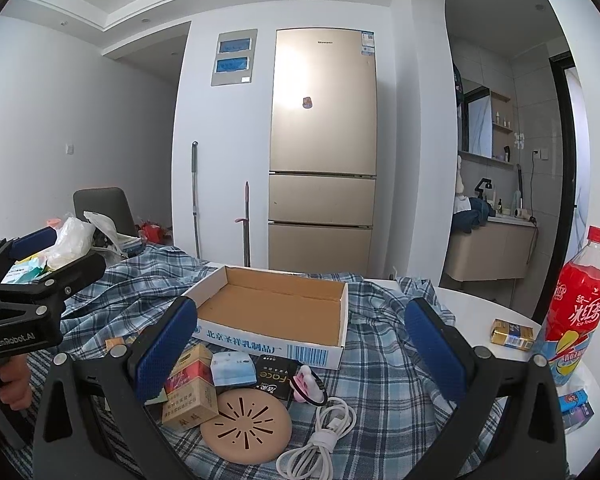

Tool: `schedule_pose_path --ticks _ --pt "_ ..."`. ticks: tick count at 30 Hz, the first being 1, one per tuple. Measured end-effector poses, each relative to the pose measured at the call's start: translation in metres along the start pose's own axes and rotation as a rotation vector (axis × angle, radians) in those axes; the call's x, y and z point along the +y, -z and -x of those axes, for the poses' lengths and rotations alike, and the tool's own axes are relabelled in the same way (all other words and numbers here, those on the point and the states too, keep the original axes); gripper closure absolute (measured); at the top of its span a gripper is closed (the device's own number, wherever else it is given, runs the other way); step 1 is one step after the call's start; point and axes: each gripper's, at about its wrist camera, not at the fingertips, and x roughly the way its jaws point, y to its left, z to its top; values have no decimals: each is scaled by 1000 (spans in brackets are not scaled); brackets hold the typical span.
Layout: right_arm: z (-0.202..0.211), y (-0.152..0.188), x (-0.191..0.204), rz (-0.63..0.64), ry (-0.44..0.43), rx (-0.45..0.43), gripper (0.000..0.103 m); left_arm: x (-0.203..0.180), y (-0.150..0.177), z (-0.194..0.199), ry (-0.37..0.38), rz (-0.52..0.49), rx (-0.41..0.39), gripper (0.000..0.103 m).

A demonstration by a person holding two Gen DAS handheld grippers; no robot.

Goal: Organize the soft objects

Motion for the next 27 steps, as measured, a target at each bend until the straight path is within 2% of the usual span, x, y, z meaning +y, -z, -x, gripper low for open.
schedule_pose_path --ticks 13,20,27 --pt "3 0 1 3 1 -11 0 1 0 -1 0 6 3 0" --pt "3 0 1 3 1 -11 0 -1 -1 0 37 2 -3 0" --pt "3 0 1 3 2 -12 0 -1 0 0 21 0 0 0"
